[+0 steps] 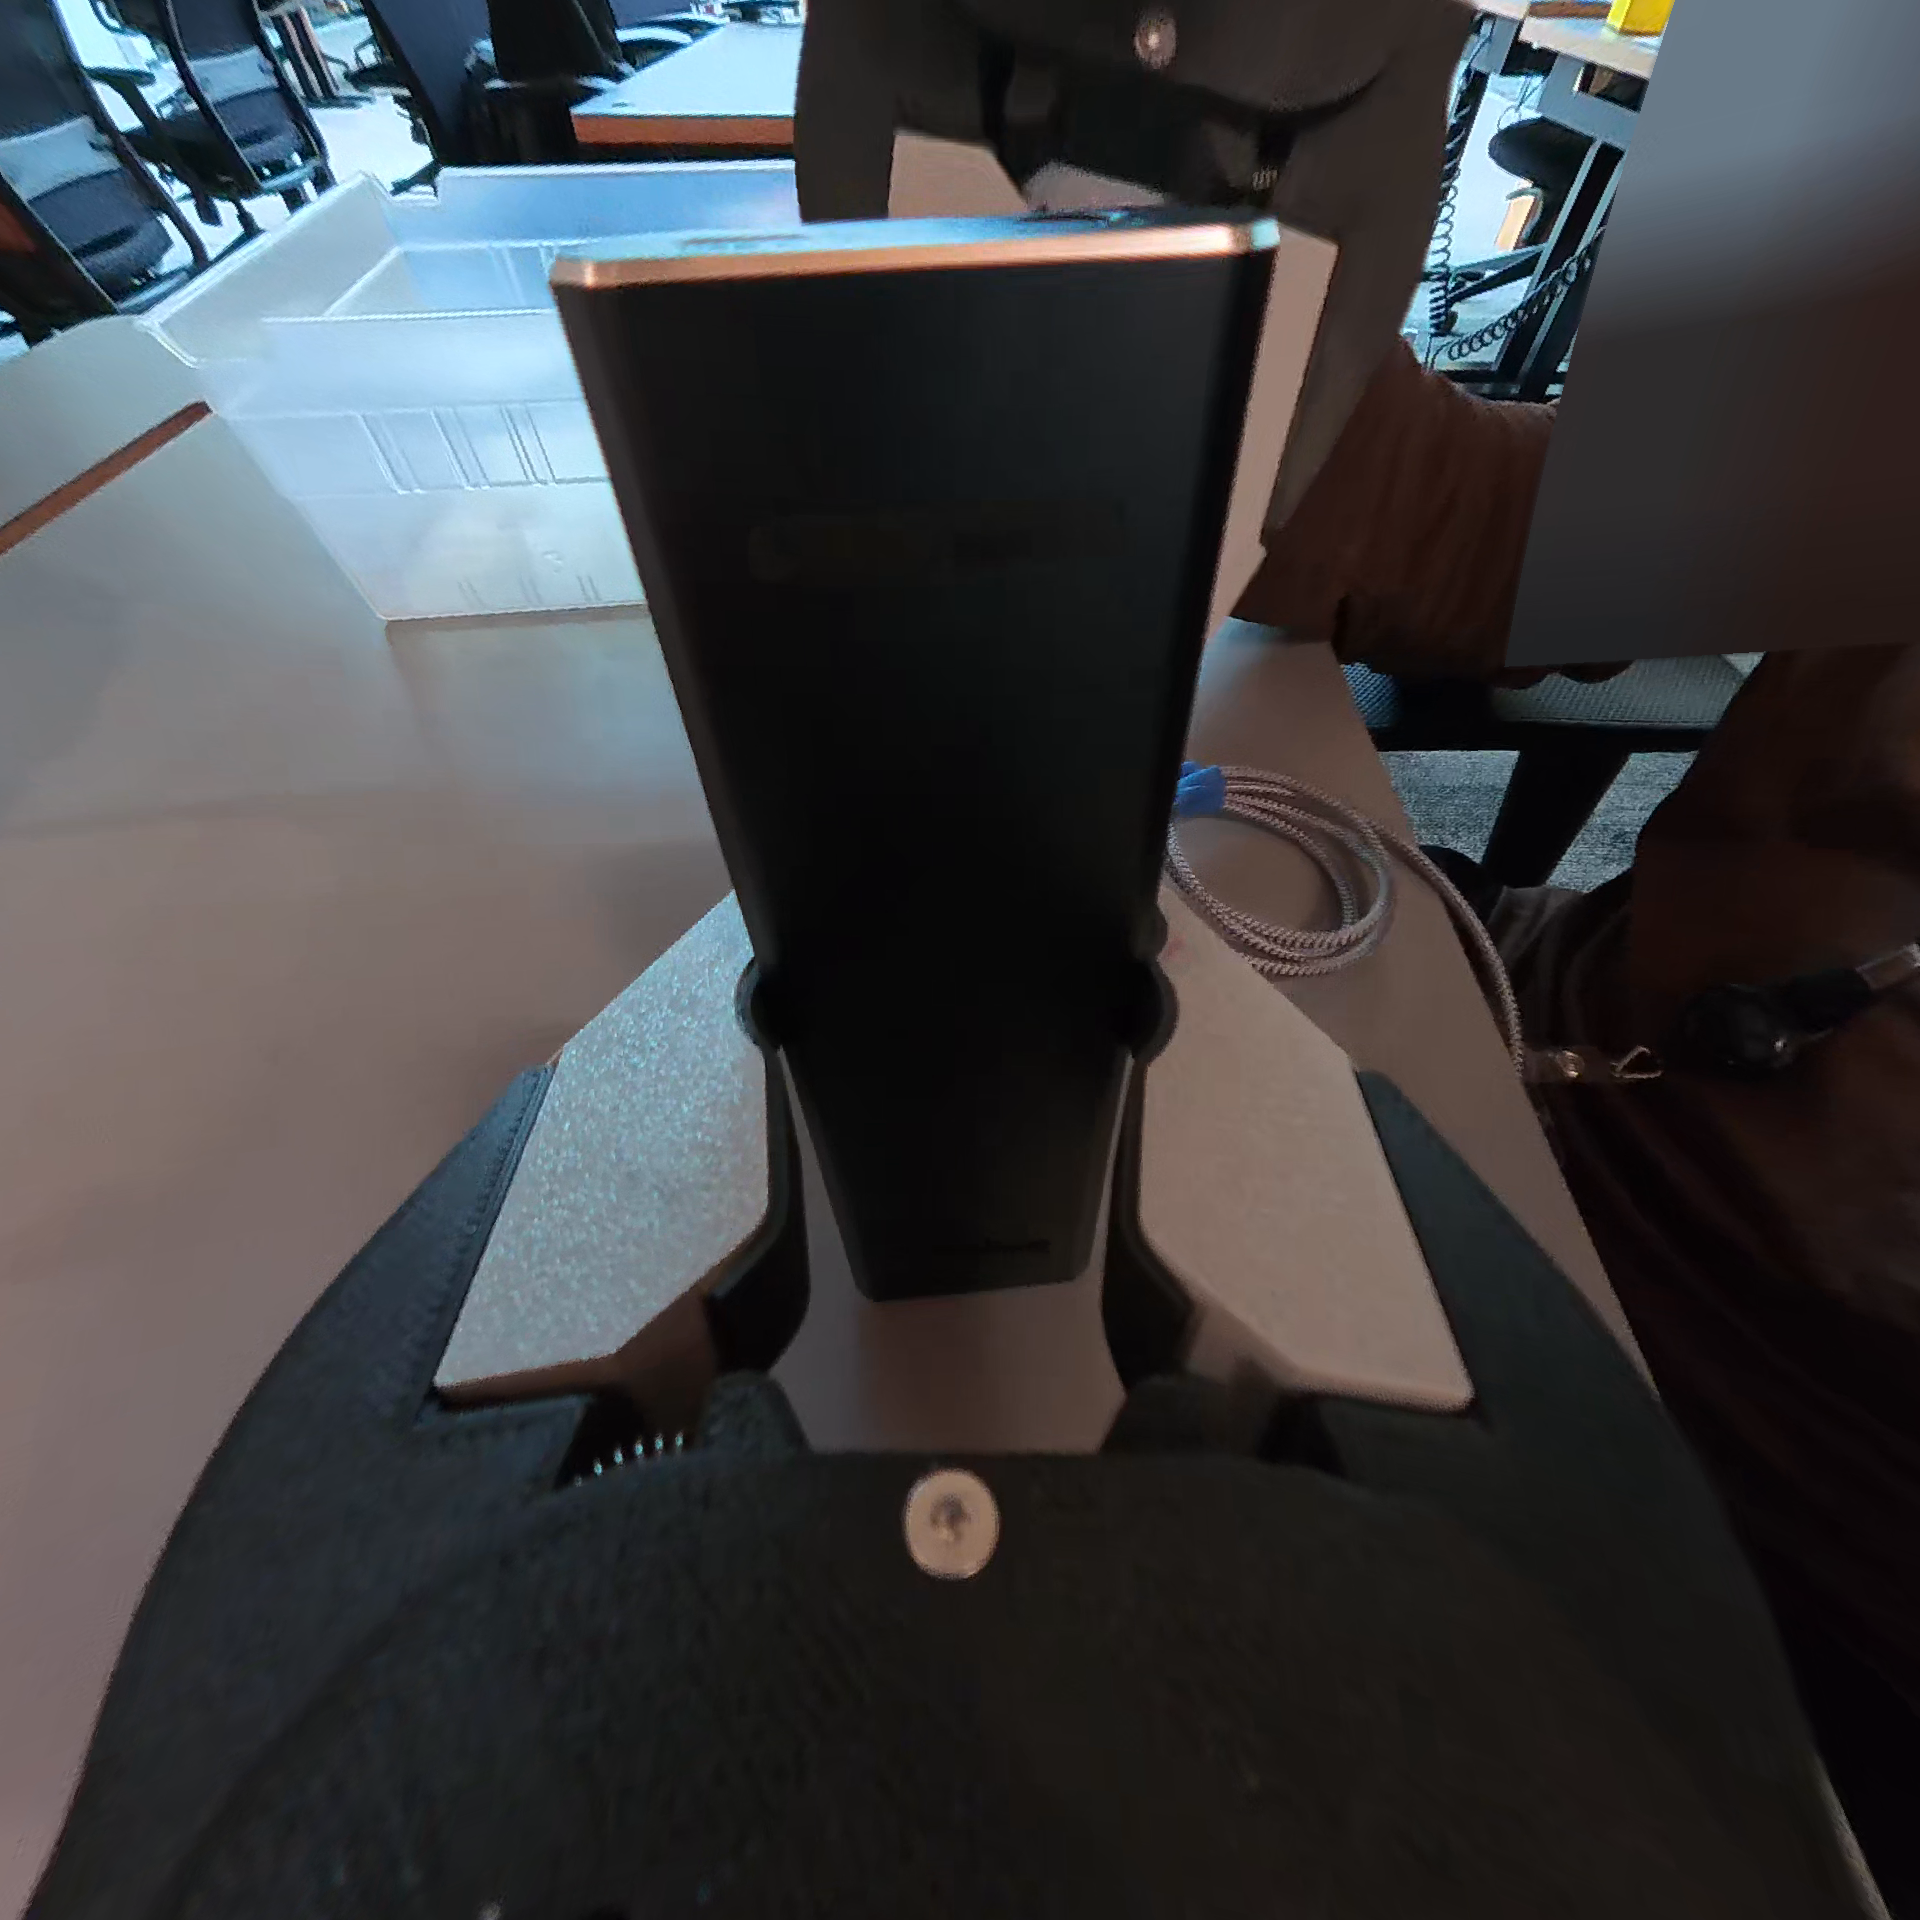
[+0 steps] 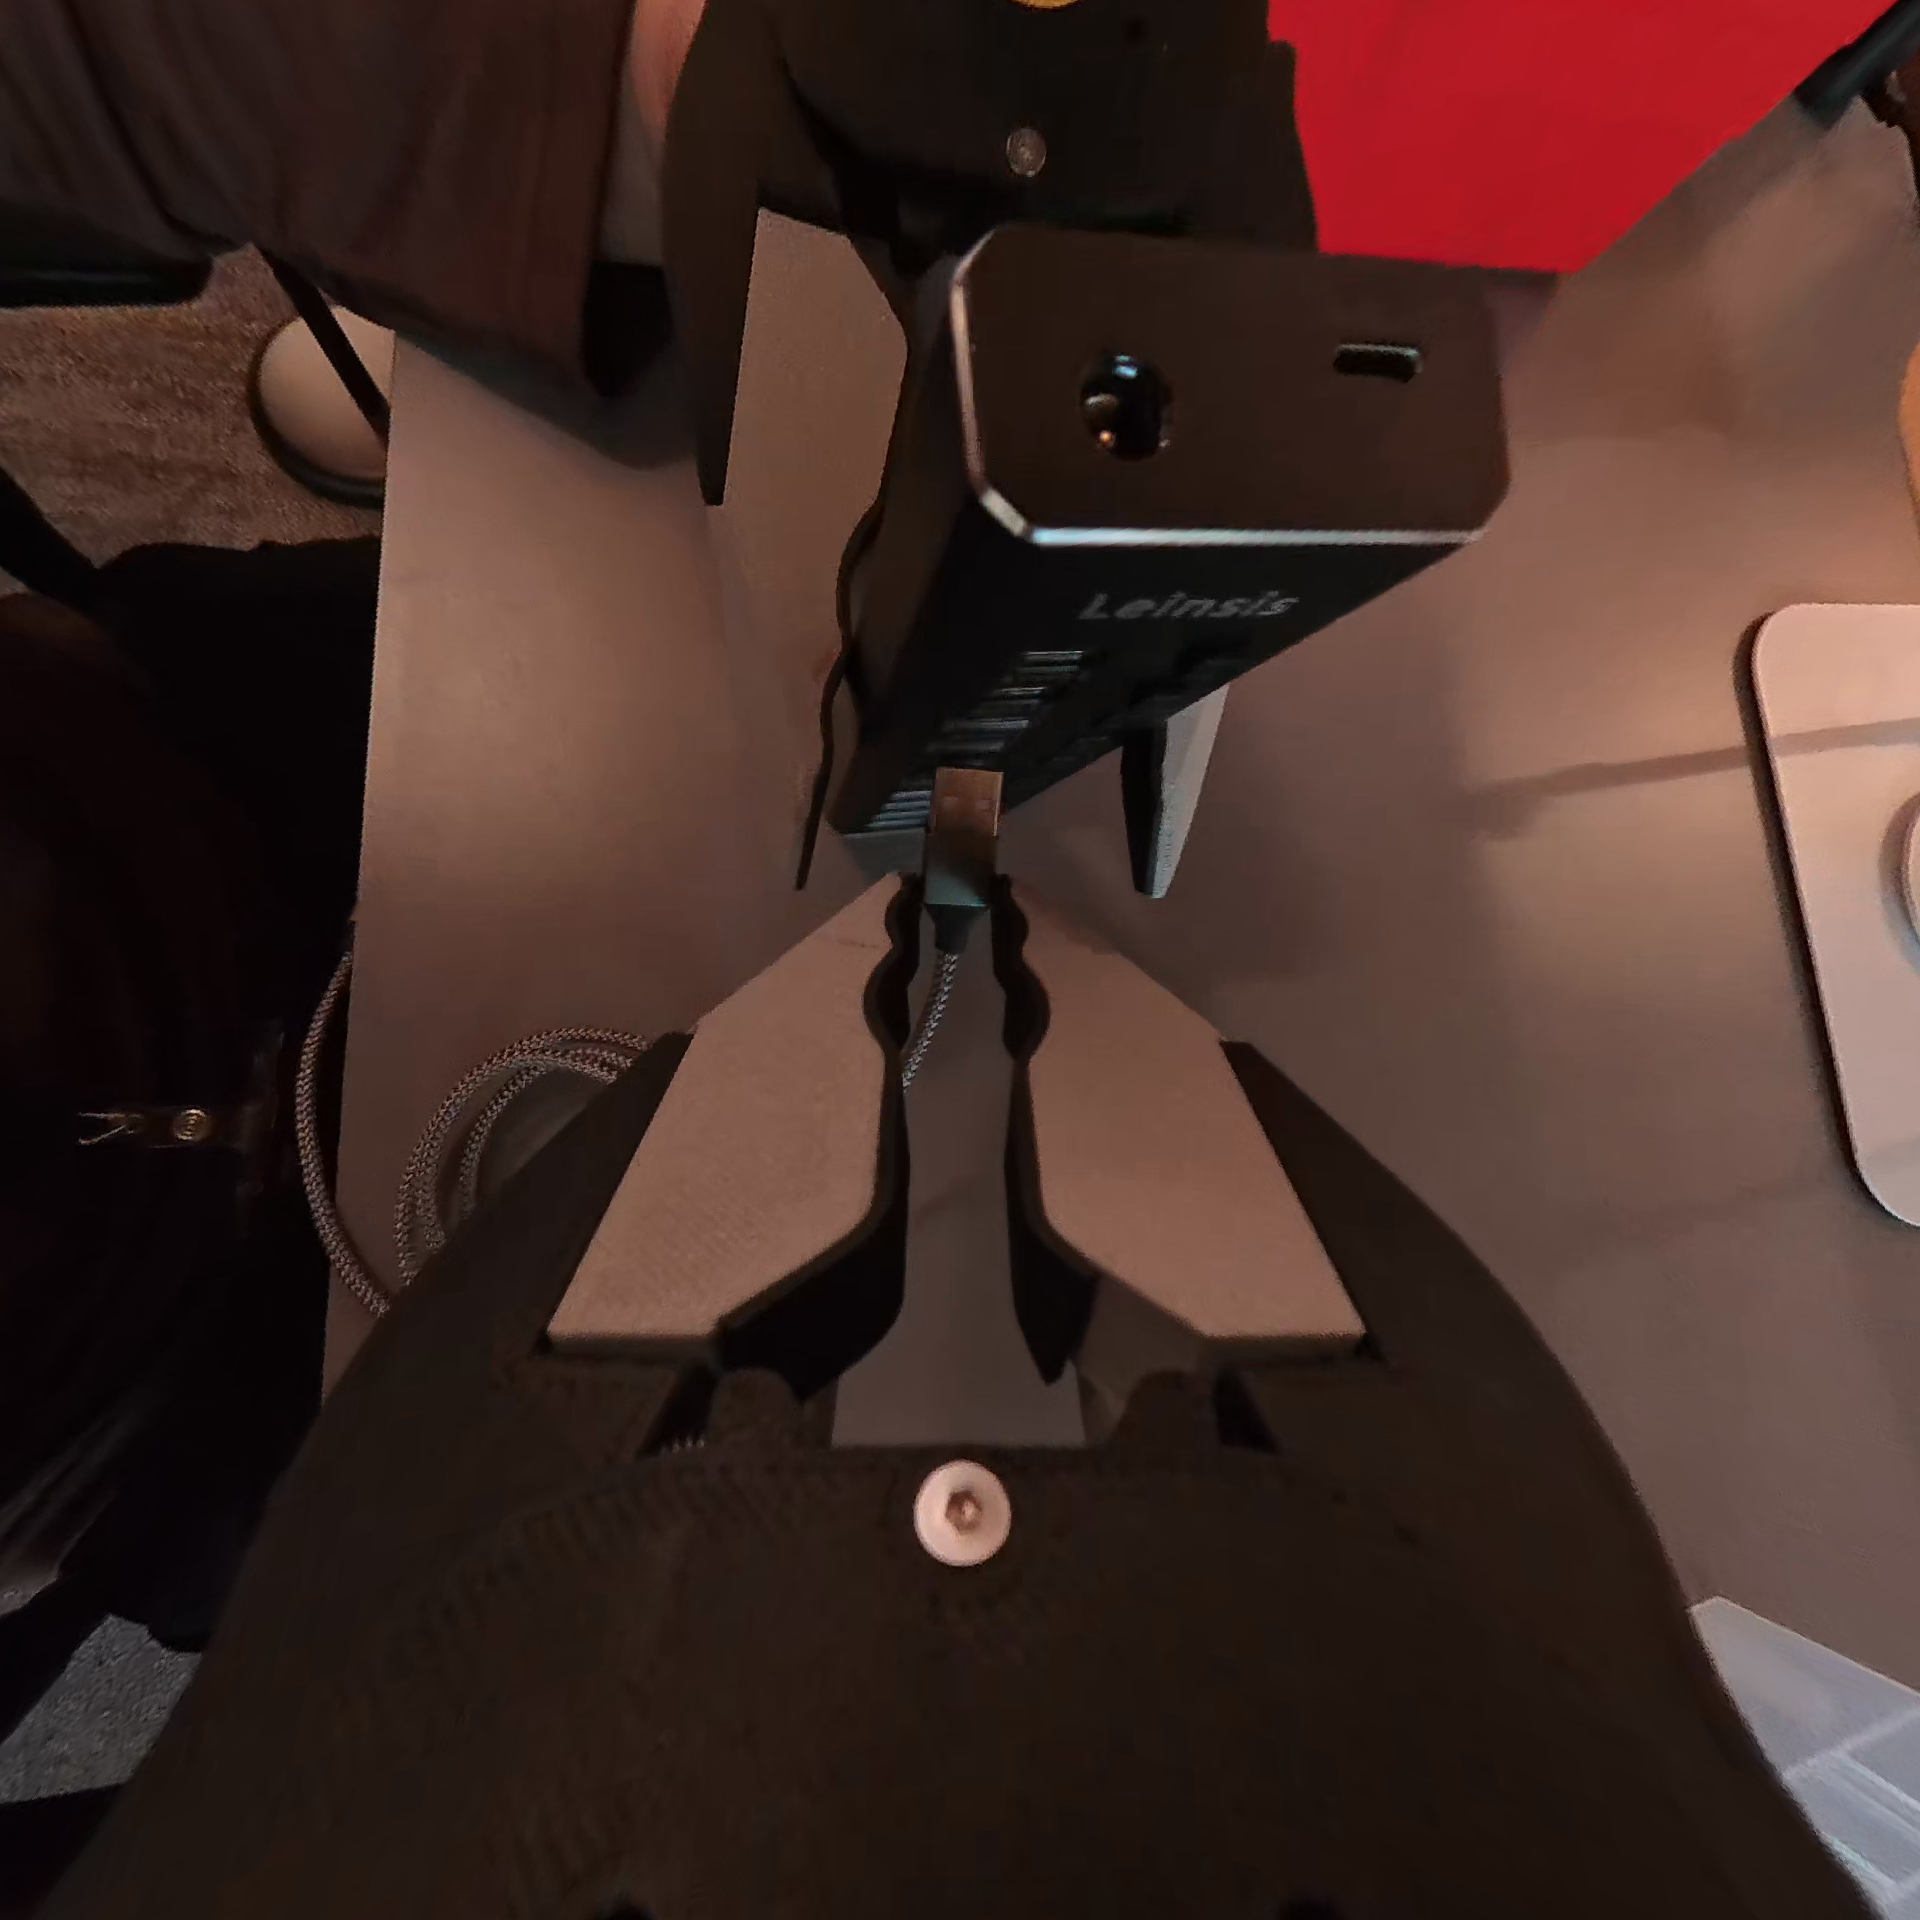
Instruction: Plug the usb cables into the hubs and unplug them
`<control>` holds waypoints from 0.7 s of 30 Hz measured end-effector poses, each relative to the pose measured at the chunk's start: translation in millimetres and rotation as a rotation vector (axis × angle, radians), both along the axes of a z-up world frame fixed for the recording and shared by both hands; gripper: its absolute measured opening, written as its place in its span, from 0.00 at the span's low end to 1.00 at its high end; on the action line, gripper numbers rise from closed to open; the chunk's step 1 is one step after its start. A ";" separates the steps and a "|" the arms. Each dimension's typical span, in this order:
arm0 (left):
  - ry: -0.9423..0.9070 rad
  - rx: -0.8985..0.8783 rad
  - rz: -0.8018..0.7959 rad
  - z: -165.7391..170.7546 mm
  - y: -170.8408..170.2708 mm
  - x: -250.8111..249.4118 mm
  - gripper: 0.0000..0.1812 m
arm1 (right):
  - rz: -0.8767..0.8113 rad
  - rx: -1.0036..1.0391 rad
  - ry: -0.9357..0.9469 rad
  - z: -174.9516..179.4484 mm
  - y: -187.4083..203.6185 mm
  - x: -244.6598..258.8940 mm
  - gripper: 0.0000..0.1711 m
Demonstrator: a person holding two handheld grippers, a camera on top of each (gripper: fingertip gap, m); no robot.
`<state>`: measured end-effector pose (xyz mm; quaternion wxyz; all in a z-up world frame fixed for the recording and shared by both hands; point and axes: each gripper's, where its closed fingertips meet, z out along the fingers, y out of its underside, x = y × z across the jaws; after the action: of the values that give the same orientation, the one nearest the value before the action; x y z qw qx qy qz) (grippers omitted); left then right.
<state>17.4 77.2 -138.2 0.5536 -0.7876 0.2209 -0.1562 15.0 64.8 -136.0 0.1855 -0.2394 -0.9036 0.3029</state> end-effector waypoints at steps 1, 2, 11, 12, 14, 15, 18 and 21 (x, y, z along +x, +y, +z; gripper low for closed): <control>-0.001 0.002 0.001 0.7 0.3 0.1 0.36 | 0.005 0.001 -0.009 -1.5 -0.8 0.8 0.06; -0.002 0.004 0.003 1.3 0.5 -0.2 0.36 | 0.011 0.001 -0.019 -3.0 -1.7 1.7 0.06; -0.021 -0.009 -0.013 2.2 -0.6 3.3 0.37 | 0.019 -0.011 -0.017 1.6 -2.7 3.9 0.06; -0.022 -0.015 -0.017 1.5 -0.5 4.3 0.36 | 0.018 0.007 -0.018 0.3 -2.5 4.1 0.06; -0.017 -0.025 -0.018 -0.5 0.0 5.1 0.36 | 0.011 0.038 -0.023 -2.9 -2.0 3.8 0.06; -0.017 -0.024 -0.020 -0.5 0.2 5.7 0.36 | 0.009 0.042 -0.026 -3.7 -2.6 3.5 0.06; -0.008 -0.024 -0.027 -0.8 0.1 7.6 0.36 | 0.008 0.033 -0.061 -5.0 -3.4 5.4 0.06; 0.001 -0.023 -0.034 -1.1 -0.1 9.6 0.37 | 0.005 0.005 -0.118 -4.6 -3.5 9.0 0.06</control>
<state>27.0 77.1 -139.2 0.5419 -0.7900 0.2326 -0.1677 24.0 61.3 -140.6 0.1317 -0.2542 -0.9142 0.2867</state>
